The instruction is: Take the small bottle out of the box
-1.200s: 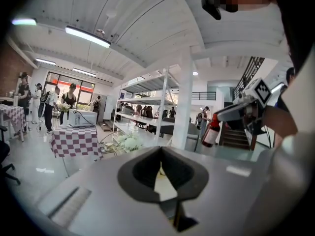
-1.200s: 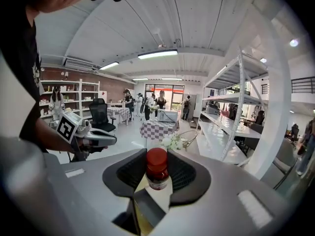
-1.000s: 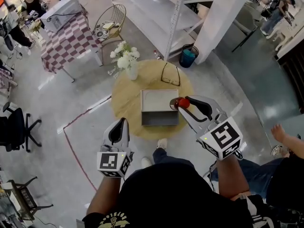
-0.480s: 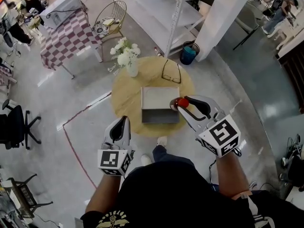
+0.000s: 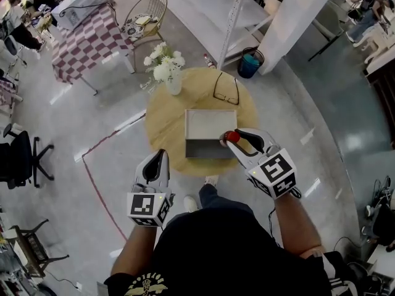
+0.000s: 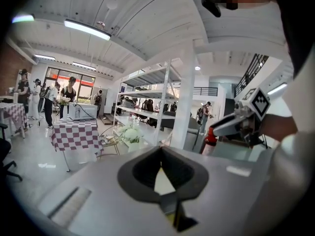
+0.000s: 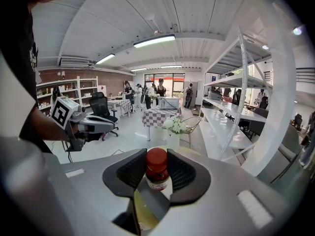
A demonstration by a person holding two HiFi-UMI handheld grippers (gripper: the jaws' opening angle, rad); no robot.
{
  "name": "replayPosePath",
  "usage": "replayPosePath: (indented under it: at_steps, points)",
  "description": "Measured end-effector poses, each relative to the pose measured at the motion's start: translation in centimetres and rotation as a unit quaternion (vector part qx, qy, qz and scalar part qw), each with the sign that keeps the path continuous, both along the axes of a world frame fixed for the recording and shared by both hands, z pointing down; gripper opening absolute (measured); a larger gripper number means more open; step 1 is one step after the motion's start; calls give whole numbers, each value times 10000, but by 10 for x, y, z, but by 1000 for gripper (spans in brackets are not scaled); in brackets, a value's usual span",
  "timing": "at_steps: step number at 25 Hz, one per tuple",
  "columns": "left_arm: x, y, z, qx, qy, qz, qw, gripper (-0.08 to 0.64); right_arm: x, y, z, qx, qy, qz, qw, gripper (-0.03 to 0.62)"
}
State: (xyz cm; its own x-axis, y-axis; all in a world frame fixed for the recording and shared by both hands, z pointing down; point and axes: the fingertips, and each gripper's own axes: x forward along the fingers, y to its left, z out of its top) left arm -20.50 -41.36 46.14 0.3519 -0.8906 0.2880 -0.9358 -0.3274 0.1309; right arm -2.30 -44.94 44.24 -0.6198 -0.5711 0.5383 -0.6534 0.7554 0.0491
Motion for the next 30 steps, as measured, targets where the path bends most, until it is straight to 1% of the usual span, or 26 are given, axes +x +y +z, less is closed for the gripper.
replayPosePath:
  at_steps: [5, 11, 15, 18, 22, 25, 30]
  points:
    - [0, -9, 10, -174, -26, -70, 9998, 0, -1, -11, 41, -112, 290, 37, 9995, 138]
    - [-1, -23, 16, -233, -57, -200, 9995, 0, -7, -18, 96, -318, 323, -61, 9990, 138]
    - [-2, -33, 24, -331, -58, -302, 9990, 0, -11, -21, 143, -593, 223, -183, 9978, 138]
    - [-2, -38, 30, -423, -109, -361, 9984, 0, -13, -21, 173, -603, 336, -321, 9971, 138]
    - [-4, -41, 38, -552, -201, -437, 9973, 0, -12, -23, 214, -636, 310, -384, 9968, 138]
    - [-4, -45, 44, -611, -264, -497, 9965, 0, -9, -26, 247, -623, 421, -475, 9960, 138]
    - [2, -52, 44, -671, -397, -569, 9953, 0, -7, -28, 280, -671, 513, -552, 9949, 138]
